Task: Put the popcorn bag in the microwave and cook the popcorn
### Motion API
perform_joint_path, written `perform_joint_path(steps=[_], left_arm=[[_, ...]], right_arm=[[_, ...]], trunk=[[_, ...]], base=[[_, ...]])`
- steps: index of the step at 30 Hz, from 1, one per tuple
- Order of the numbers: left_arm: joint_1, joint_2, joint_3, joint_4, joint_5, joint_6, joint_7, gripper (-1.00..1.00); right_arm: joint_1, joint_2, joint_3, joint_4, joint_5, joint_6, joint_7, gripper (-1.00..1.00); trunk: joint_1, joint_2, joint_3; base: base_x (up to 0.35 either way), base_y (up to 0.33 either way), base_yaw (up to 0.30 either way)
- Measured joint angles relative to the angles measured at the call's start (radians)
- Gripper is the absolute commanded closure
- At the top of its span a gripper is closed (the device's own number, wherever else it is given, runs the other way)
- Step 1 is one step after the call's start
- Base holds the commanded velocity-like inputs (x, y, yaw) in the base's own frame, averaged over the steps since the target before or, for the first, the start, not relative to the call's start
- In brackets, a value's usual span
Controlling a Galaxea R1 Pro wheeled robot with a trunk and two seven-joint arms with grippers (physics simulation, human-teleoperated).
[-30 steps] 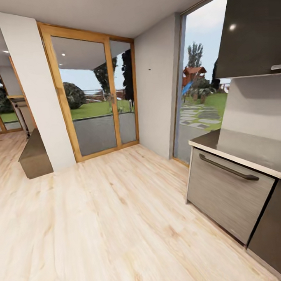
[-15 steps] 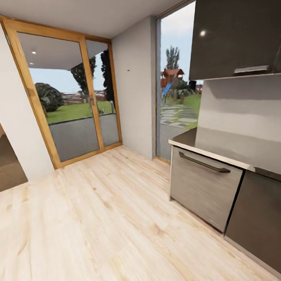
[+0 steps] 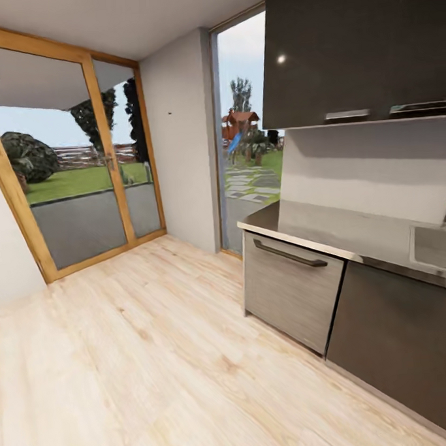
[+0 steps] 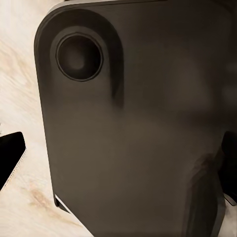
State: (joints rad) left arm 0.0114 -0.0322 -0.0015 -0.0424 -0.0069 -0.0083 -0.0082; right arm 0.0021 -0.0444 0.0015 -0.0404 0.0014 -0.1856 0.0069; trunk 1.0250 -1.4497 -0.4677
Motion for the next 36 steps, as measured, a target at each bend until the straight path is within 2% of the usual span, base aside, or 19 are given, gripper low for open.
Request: perform_joint_path(steps=[36], left_arm=[[0.0, 0.0, 0.0, 0.0, 0.0, 0.0, 0.0, -1.0]], right_arm=[[0.0, 0.0, 0.0, 0.0, 0.0, 0.0, 0.0, -1.0]], trunk=[[0.0, 0.0, 0.0]], base=[[0.0, 0.0, -0.297]])
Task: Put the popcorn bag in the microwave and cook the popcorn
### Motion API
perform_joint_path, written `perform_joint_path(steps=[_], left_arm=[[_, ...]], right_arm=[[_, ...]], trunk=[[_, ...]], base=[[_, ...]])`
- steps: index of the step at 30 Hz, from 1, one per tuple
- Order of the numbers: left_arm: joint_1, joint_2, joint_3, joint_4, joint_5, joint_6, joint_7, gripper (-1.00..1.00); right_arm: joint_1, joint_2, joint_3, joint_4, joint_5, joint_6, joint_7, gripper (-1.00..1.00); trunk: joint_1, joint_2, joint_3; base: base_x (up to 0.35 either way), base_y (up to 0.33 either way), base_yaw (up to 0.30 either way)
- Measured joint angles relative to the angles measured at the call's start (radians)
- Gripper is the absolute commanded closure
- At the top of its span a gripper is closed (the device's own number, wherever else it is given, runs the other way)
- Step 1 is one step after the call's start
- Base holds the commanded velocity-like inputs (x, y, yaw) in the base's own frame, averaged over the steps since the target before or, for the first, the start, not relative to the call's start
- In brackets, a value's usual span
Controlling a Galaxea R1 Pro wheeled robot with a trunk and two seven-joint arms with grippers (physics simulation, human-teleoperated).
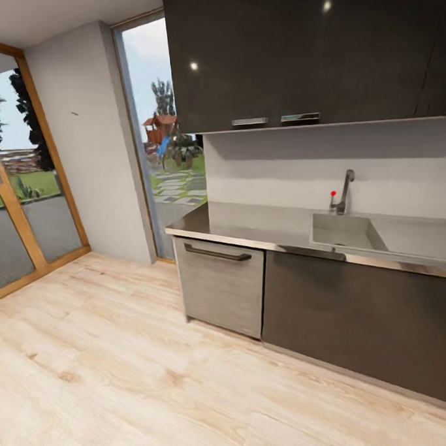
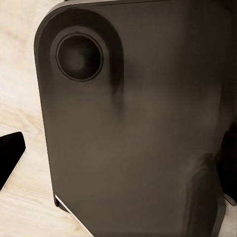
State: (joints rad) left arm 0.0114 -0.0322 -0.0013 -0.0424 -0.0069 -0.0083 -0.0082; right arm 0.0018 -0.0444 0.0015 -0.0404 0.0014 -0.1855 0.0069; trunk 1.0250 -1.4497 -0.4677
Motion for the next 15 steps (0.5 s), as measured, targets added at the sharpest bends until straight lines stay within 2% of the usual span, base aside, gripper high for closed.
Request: perform_joint_path(steps=[15], left_arm=[[0.0, 0.0, 0.0, 0.0, 0.0, 0.0, 0.0, -1.0]], right_arm=[[0.0, 0.0, 0.0, 0.0, 0.0, 0.0, 0.0, -1.0]], trunk=[[0.0, 0.0, 0.0]], base=[[0.0, 0.0, -0.297]])
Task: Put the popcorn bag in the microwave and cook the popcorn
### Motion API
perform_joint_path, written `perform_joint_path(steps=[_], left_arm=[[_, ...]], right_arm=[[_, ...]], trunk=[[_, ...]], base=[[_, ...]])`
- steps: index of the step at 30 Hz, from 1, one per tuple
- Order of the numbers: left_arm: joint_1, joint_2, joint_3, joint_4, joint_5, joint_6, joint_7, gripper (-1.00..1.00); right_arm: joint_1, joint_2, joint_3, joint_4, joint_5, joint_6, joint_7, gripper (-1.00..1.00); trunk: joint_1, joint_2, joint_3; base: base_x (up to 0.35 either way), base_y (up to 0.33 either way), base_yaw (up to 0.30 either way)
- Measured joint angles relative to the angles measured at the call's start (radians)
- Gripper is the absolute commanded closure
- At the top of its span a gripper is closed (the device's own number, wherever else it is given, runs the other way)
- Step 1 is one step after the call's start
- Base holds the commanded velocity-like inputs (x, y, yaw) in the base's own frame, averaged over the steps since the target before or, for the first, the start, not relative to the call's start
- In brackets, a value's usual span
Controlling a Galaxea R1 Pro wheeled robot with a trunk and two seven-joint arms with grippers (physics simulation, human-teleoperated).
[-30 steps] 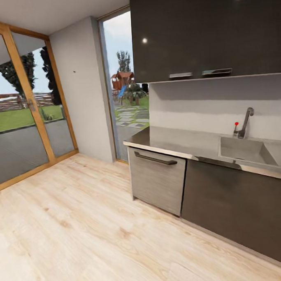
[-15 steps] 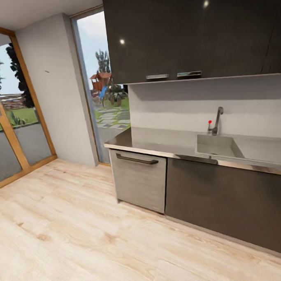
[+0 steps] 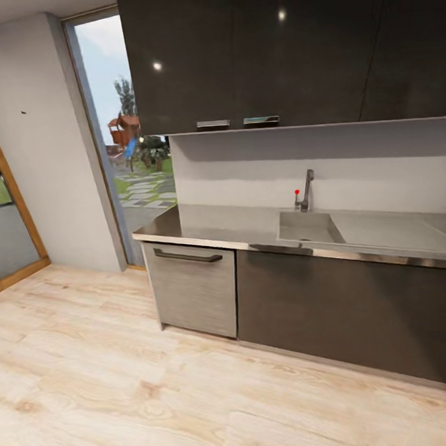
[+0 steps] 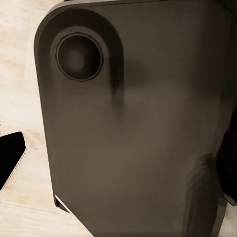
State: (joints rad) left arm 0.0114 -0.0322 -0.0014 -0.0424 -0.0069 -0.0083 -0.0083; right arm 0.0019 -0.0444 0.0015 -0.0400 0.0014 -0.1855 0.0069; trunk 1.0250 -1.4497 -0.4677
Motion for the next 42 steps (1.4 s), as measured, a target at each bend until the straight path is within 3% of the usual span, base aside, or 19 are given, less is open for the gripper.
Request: perform_joint_path(steps=[42], left_arm=[[0.0, 0.0, 0.0, 0.0, 0.0, 0.0, 0.0, -1.0]], right_arm=[[0.0, 0.0, 0.0, 0.001, 0.0, 0.0, 0.0, -1.0]], trunk=[[0.0, 0.0, 0.0]], base=[[0.0, 0.0, -0.297]])
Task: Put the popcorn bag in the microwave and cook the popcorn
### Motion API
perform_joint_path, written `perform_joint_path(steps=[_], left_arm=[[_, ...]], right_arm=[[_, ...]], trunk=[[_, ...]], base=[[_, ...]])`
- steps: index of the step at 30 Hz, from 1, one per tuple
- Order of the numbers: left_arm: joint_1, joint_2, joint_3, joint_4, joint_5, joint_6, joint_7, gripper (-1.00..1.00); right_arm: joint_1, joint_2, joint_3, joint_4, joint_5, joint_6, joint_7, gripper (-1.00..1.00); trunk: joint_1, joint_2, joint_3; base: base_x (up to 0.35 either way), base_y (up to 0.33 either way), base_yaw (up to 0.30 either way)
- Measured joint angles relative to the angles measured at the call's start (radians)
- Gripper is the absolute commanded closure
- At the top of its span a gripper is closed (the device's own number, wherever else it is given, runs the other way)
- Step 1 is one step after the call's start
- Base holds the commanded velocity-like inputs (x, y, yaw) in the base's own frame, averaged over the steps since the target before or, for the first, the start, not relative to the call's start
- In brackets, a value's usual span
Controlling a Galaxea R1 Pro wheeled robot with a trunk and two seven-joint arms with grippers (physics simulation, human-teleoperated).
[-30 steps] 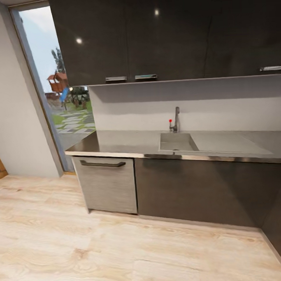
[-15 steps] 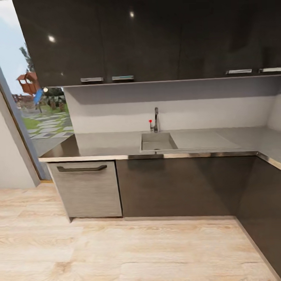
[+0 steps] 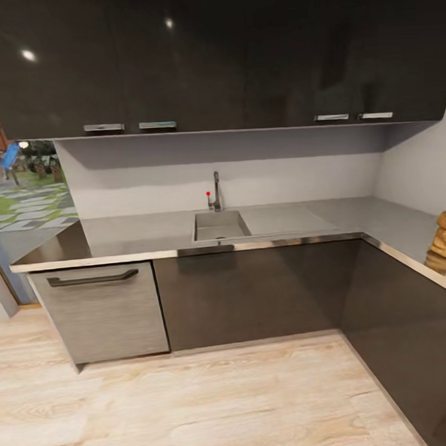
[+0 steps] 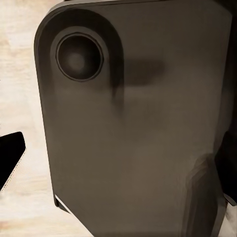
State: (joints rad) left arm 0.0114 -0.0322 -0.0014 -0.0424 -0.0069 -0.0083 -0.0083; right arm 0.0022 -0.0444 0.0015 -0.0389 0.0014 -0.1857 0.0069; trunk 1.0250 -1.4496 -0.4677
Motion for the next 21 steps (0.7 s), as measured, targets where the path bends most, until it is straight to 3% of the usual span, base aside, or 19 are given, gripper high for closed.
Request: perform_joint_path(steps=[21], left_arm=[[0.0, 0.0, 0.0, 0.0, 0.0, 0.0, 0.0, -1.0]], right_arm=[[0.0, 0.0, 0.0, 0.0, 0.0, 0.0, 0.0, -1.0]], trunk=[[0.0, 0.0, 0.0]], base=[[0.0, 0.0, -0.297]])
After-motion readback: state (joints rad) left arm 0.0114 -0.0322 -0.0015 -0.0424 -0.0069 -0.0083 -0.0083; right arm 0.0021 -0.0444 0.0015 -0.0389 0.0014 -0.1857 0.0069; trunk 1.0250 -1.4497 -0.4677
